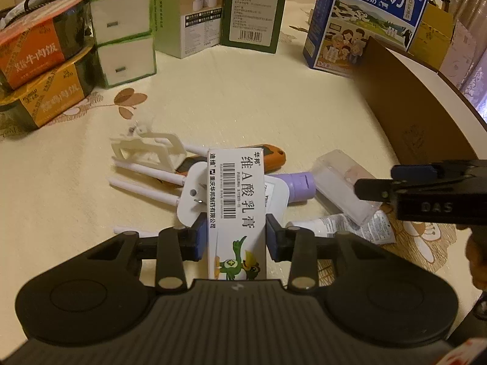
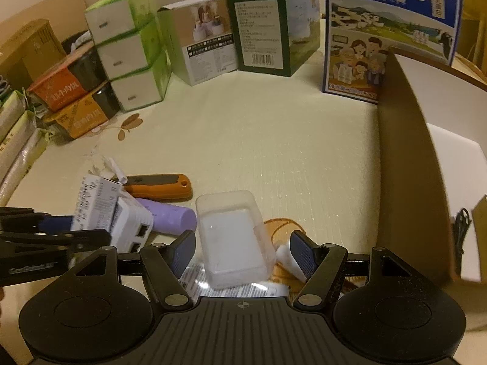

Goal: Organize rigid objects
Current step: 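Grasp the white-green tube box with the left tool while the right tool grasps the clear plastic container, then carry the tube box with the left tool while the right tool carries the container over the brown box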

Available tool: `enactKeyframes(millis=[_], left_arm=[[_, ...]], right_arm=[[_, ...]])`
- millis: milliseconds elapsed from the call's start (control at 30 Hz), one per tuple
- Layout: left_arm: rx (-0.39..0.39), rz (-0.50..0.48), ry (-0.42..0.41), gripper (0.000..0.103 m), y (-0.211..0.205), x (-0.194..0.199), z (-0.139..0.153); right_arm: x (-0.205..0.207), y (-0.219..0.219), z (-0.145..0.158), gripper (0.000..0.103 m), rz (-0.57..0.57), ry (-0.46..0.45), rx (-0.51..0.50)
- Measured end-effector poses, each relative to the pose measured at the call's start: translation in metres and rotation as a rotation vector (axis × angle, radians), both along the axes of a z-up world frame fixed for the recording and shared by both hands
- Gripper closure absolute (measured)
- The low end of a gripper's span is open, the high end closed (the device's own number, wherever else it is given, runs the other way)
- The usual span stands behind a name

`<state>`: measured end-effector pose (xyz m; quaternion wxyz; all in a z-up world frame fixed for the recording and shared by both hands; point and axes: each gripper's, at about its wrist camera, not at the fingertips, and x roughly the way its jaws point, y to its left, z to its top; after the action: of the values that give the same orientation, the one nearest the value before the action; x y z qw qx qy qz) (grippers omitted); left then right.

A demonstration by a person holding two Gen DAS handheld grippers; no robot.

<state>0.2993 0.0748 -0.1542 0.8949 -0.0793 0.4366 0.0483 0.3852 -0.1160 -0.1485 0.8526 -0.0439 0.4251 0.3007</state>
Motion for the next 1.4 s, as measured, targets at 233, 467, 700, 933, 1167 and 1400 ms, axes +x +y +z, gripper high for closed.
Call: enactKeyframes(millis=[233,467,700,933,1167,1400], left_arm=[[-0.007,0.013,0.004,0.070,0.004,0.004,0.003],[-0.008,0.010,0.011,0.070,0.002,0.004,0.004],[-0.004,-0.006,-0.007,0.070,-0.005,-0.002,0.015],[0.001,-0.022,-0.037,0.070,-0.016,-0.012,0.035],[-0.010,-0.044,-0.063,0.070,-0.035,-0.021,0.059],[-0.027,-0.101,-0.103,0.070,-0.067,-0.012,0.082]], right_arm=[[0.014,0.016,-0.013,0.037,0.057,0.005,-0.041],[0.015,0.025,-0.017,0.051,0.113,-0.009,-0.058],[-0.007,0.018,0.002,0.051,0.104,-0.055,-0.021],[-0.030,-0.002,0.031,0.051,0.065,-0.067,0.051],[-0.048,-0.031,0.058,0.051,0.019,-0.087,0.102],[-0.054,-0.066,0.085,0.051,-0.047,-0.133,0.137]])
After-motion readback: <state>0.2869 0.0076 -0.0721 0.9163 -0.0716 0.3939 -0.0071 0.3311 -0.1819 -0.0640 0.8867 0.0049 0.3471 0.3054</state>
